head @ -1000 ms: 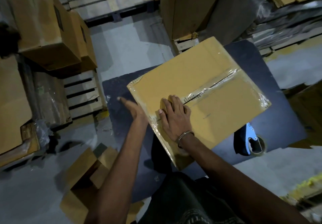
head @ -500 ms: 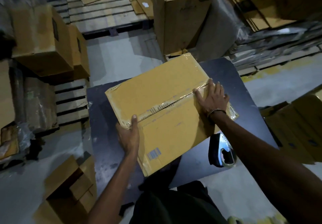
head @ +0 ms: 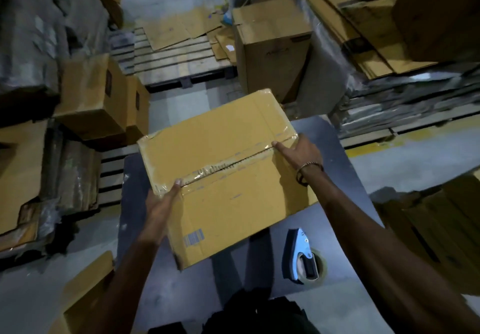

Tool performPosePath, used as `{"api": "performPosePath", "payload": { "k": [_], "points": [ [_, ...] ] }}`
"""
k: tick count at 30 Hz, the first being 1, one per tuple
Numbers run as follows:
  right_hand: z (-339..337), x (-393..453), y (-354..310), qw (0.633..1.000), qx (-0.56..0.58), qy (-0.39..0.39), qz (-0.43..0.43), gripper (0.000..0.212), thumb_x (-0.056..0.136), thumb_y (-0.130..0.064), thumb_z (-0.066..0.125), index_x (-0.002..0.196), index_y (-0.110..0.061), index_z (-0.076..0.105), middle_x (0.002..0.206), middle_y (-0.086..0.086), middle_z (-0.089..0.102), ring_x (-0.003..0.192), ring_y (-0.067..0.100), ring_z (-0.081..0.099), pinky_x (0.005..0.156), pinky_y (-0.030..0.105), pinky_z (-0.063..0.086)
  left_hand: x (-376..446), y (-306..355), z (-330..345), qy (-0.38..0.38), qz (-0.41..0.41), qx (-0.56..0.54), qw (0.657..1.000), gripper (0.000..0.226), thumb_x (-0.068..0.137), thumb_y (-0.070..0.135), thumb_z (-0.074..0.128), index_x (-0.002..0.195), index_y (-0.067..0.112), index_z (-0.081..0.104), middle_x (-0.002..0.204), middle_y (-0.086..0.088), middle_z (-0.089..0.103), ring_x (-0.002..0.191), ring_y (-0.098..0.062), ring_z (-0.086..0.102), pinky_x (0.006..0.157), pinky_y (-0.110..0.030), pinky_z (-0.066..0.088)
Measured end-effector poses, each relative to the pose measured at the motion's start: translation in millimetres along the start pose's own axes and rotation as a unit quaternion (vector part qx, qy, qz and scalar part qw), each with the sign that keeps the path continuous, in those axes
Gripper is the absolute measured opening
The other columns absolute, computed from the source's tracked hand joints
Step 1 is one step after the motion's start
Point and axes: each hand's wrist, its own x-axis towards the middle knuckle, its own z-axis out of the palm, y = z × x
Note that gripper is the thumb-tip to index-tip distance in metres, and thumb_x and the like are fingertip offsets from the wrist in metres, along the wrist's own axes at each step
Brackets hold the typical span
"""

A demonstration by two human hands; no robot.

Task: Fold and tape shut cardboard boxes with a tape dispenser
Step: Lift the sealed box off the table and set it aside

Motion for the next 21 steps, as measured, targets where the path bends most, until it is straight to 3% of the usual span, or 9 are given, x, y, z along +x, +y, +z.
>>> {"api": "performPosePath", "payload": {
  "k": [3,6,10,13,14,19,21],
  "points": [
    [-48,-9,12,0.997,0.014,0.066,0.025,0.078,0.082,-0.078,0.065,0.129,-0.016,0.057,0.121,0.015,0.068,0.111,0.040,0.064,0.072,0.038,0.042,-1,39,33,-0.030,0.040,0.003,0.999,0.064,0.081,0.048,0.089,0.134,0.019,0.067,0.120,-0.003,0.076,0.107,-0.026,0.072,0.085,-0.037,0.058],
    [-101,-30,51,0.985,0.029,0.140,0.095,0.088,0.079,-0.079,0.066,0.137,-0.014,0.054,0.123,0.015,0.068,0.113,0.040,0.063,0.076,0.040,0.043,-1,68,79,-0.164,0.052,0.000,0.985,0.068,0.071,0.039,0.096,0.128,0.012,0.071,0.118,-0.012,0.078,0.105,-0.034,0.075,0.090,-0.047,0.061],
    [-168,-71,127,0.955,0.031,0.232,0.182,0.091,0.078,-0.084,0.062,0.131,-0.011,0.048,0.113,0.017,0.069,0.104,0.042,0.065,0.071,0.041,0.046,-26,100,168,-0.307,0.072,0.019,0.949,0.070,0.059,0.026,0.099,0.120,0.008,0.068,0.117,-0.018,0.075,0.100,-0.035,0.074,0.086,-0.046,0.063],
    [-215,-109,184,0.924,0.049,0.281,0.253,0.087,0.079,-0.082,0.063,0.125,-0.012,0.042,0.111,0.016,0.068,0.102,0.042,0.065,0.078,0.045,0.052,-55,117,244,-0.386,0.098,0.067,0.915,0.110,0.048,0.035,0.104,0.139,0.011,0.047,0.128,-0.013,0.069,0.112,-0.035,0.072,0.090,-0.054,0.061],
    [-226,-120,205,0.913,0.055,0.294,0.277,0.088,0.078,-0.082,0.063,0.127,-0.012,0.042,0.112,0.017,0.068,0.103,0.043,0.065,0.080,0.045,0.052,-70,121,269,-0.419,0.101,0.078,0.899,0.113,0.050,0.035,0.103,0.143,0.012,0.044,0.129,-0.013,0.069,0.112,-0.035,0.071,0.087,-0.054,0.062],
    [-268,-160,306,0.862,0.101,0.344,0.358,0.085,0.083,-0.078,0.061,0.130,-0.009,0.043,0.117,0.017,0.067,0.098,0.037,0.064,0.073,0.039,0.046,-154,127,391,-0.498,0.133,0.108,0.850,0.085,0.070,0.017,0.091,0.144,0.019,0.049,0.122,-0.008,0.072,0.097,-0.025,0.077,0.068,-0.038,0.062],
    [-279,-164,351,0.845,0.119,0.350,0.387,0.087,0.085,-0.077,0.061,0.134,-0.008,0.041,0.124,0.018,0.065,0.108,0.042,0.064,0.074,0.038,0.042,-181,123,443,-0.512,0.131,0.112,0.842,0.077,0.077,0.007,0.090,0.142,0.019,0.051,0.120,-0.011,0.073,0.091,-0.023,0.078,0.062,-0.034,0.063]
  ]
}}
